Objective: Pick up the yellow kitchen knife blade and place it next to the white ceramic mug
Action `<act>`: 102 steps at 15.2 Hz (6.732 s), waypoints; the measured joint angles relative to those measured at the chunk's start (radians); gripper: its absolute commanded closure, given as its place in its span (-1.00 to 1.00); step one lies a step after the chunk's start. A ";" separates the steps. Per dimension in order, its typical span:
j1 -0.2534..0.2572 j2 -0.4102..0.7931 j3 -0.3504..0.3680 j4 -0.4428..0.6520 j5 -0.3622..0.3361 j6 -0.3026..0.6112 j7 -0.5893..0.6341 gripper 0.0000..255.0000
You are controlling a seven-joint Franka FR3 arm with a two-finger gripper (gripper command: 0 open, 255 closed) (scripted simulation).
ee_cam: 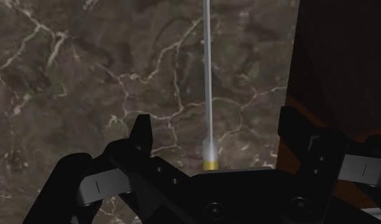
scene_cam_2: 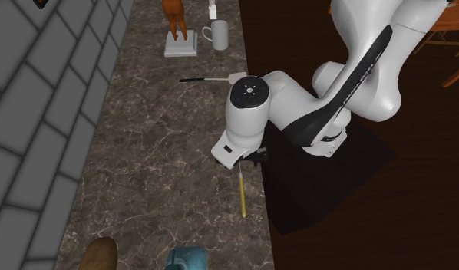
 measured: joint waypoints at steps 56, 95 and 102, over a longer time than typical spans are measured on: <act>0.002 -0.145 0.061 0.242 0.015 -0.384 0.007 1.00; -0.264 -0.334 -0.651 0.499 -0.427 -0.587 -0.836 1.00; -0.137 -0.273 -0.884 0.692 -0.451 -0.588 -0.998 1.00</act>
